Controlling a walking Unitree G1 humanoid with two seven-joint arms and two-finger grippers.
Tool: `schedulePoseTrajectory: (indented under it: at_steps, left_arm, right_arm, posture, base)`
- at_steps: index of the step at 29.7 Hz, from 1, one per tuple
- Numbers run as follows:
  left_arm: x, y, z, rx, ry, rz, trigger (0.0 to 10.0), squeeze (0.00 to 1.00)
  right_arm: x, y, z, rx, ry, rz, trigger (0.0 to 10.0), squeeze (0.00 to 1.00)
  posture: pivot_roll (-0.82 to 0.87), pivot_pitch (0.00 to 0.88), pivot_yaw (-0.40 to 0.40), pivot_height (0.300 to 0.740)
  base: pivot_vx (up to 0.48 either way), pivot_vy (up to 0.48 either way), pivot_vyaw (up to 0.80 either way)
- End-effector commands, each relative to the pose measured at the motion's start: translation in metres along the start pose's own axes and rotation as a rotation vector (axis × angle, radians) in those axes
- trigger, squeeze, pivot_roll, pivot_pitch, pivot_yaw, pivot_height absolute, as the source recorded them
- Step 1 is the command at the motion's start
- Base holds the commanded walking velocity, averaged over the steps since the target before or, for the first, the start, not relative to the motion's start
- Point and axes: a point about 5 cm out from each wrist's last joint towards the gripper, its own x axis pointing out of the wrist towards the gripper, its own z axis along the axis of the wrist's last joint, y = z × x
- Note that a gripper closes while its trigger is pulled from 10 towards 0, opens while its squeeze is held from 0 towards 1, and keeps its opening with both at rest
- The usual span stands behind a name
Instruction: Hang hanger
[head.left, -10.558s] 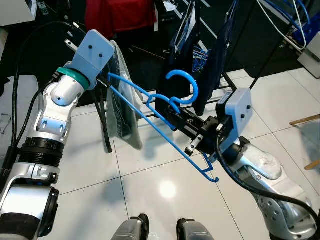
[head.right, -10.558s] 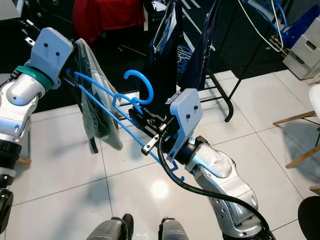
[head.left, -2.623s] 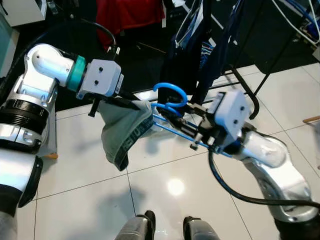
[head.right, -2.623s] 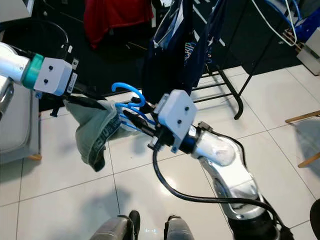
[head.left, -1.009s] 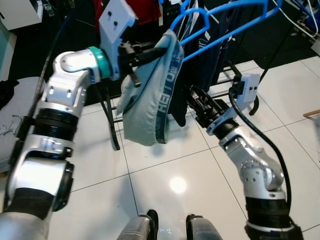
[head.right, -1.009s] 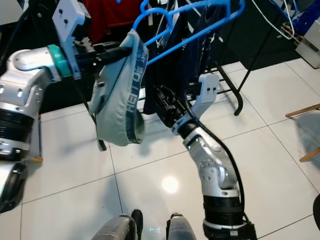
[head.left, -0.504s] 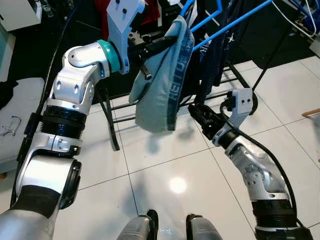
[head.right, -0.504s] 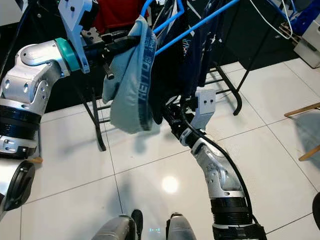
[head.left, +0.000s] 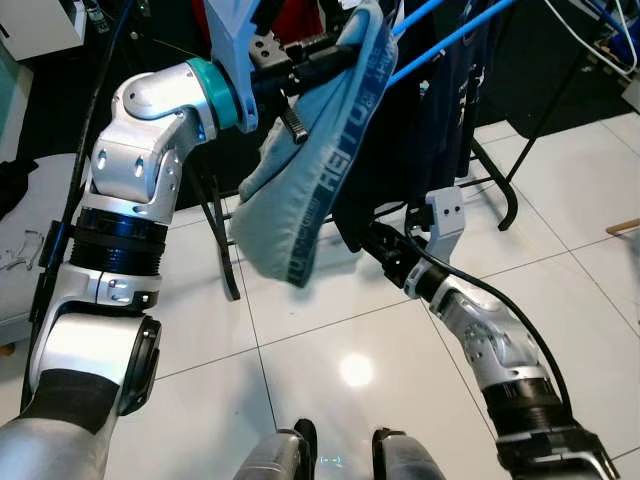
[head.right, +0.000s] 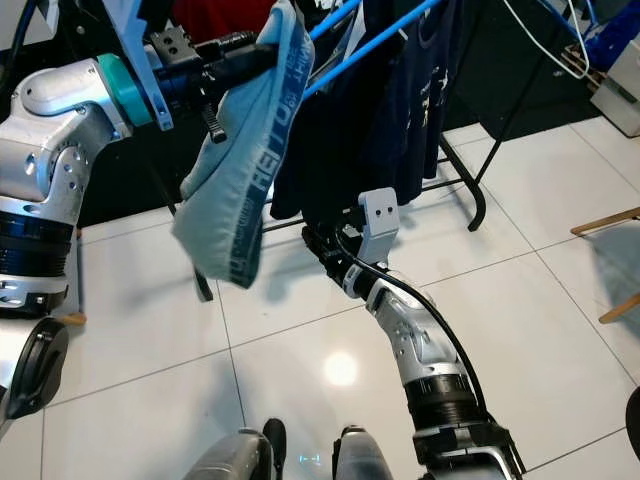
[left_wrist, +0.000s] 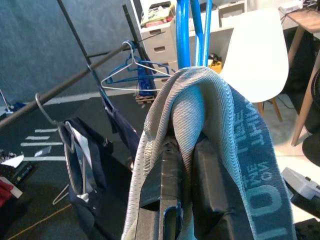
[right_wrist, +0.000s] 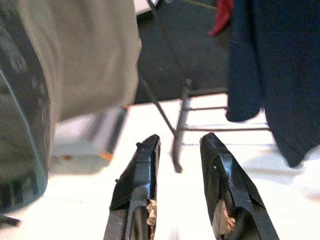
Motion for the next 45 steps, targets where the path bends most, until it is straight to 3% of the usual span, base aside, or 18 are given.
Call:
schedulePoseTrajectory:
  at_steps: [1, 3, 6, 9, 13, 19, 27, 29, 34, 38, 40, 45]
  left_arm:
    - [-0.002, 0.002, 0.010, 0.017, -0.027, -0.009, 10.0, 0.00]
    - [-0.003, 0.002, 0.012, 0.022, -0.030, -0.012, 10.0, 0.00]
    - [-0.004, 0.000, 0.013, 0.018, -0.025, -0.028, 10.0, 0.00]
    - [-0.003, -0.003, 0.008, 0.016, 0.006, -0.036, 10.0, 0.00]
    - [-0.003, -0.004, 0.005, 0.016, 0.020, -0.035, 10.0, 0.00]
    - [0.003, -0.011, 0.005, -0.005, -0.006, -0.061, 10.0, 0.00]
    - [0.003, -0.015, 0.019, -0.011, -0.055, -0.097, 10.0, 0.00]
    - [0.002, -0.015, 0.019, -0.003, -0.049, -0.096, 10.0, 0.00]
    - [0.001, -0.015, 0.018, -0.004, -0.048, -0.095, 10.0, 0.00]
    - [-0.001, -0.015, 0.018, -0.002, -0.037, -0.090, 10.0, 0.00]
    - [-0.001, -0.015, 0.018, -0.001, -0.034, -0.088, 10.0, 0.00]
    - [-0.001, -0.015, 0.017, -0.005, -0.033, -0.094, 10.0, 0.00]
  right_arm:
    - [0.001, -0.001, -0.004, -0.013, 0.014, -0.001, 10.0, 0.00]
    - [0.004, -0.003, -0.002, -0.035, 0.007, 0.003, 10.0, 0.00]
    - [0.011, 0.004, 0.010, -0.024, -0.062, 0.110, 10.0, 0.00]
    - [0.008, 0.012, 0.022, -0.031, -0.125, 0.187, 10.0, 0.00]
    - [0.006, 0.013, 0.024, -0.043, -0.138, 0.199, 10.0, 0.00]
    - [0.001, 0.011, 0.013, -0.104, -0.096, 0.174, 10.0, 0.00]
    - [0.010, 0.008, 0.006, -0.131, -0.025, 0.292, 10.0, 0.00]
    - [0.019, 0.011, 0.022, -0.202, -0.043, 0.334, 10.0, 0.00]
    - [0.022, 0.013, 0.026, -0.221, -0.052, 0.342, 10.0, 0.00]
    - [0.018, 0.023, 0.045, -0.238, -0.166, 0.349, 10.0, 0.00]
    - [0.015, 0.028, 0.050, -0.237, -0.208, 0.345, 10.0, 1.00]
    - [0.016, 0.026, 0.045, -0.231, -0.200, 0.326, 10.0, 1.00]
  posture:
    - [-0.05, 0.126, 0.123, 0.740]
    - [-0.05, 0.126, 0.126, 0.740]
    - [-0.03, 0.121, 0.124, 0.740]
    - [-0.04, 0.119, 0.123, 0.740]
    - [-0.04, 0.120, 0.125, 0.740]
    - [-0.07, 0.116, 0.139, 0.740]
    - [-0.05, 0.111, 0.136, 0.740]
    - [-0.04, 0.113, 0.130, 0.740]
    - [-0.04, 0.113, 0.130, 0.740]
    - [-0.04, 0.114, 0.129, 0.740]
    - [-0.05, 0.119, 0.134, 0.740]
    - [-0.05, 0.120, 0.139, 0.740]
  base:
    - [0.000, 0.000, 0.00]
    - [0.000, 0.000, 0.00]
    - [0.000, 0.000, 0.00]
    - [0.000, 0.000, 0.00]
    - [0.000, 0.000, 0.00]
    - [0.000, 0.000, 0.00]
    - [0.000, 0.000, 0.00]
    - [0.000, 0.000, 0.00]
    - [0.000, 0.000, 0.00]
    - [0.000, 0.000, 0.00]
    - [0.000, 0.000, 0.00]
    - [0.000, 0.000, 0.00]
